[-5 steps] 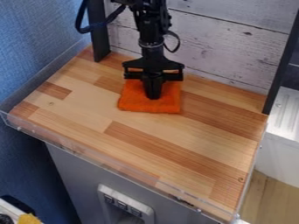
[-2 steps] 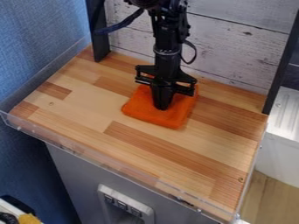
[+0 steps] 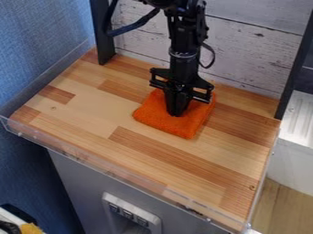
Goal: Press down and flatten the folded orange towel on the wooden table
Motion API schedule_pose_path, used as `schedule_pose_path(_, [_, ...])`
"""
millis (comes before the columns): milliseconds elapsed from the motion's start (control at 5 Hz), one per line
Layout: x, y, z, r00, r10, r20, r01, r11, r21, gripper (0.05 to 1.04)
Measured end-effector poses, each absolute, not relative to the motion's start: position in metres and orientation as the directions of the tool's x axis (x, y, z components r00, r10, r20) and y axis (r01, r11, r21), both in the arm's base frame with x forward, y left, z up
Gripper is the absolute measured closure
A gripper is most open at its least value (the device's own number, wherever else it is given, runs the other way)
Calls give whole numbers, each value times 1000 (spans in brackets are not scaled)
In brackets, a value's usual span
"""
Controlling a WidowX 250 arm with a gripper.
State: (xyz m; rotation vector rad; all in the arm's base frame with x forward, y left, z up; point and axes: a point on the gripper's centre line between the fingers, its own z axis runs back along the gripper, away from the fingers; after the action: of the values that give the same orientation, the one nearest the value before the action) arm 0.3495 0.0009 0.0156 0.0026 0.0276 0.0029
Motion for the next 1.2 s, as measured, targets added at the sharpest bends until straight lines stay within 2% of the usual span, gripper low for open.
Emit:
schedule_pose_path(200, [354, -4, 25, 999, -20, -38, 20, 1000, -3, 600])
schedule_pose_path(400, [363, -16, 45, 999, -37, -32, 37, 999, -5, 303])
schedule_pose_path(600, [373, -25, 69, 999, -35, -14, 35, 999, -5, 93])
schedule_pose_path(1200, [384, -56, 117, 999, -38, 35, 38, 999, 8, 90])
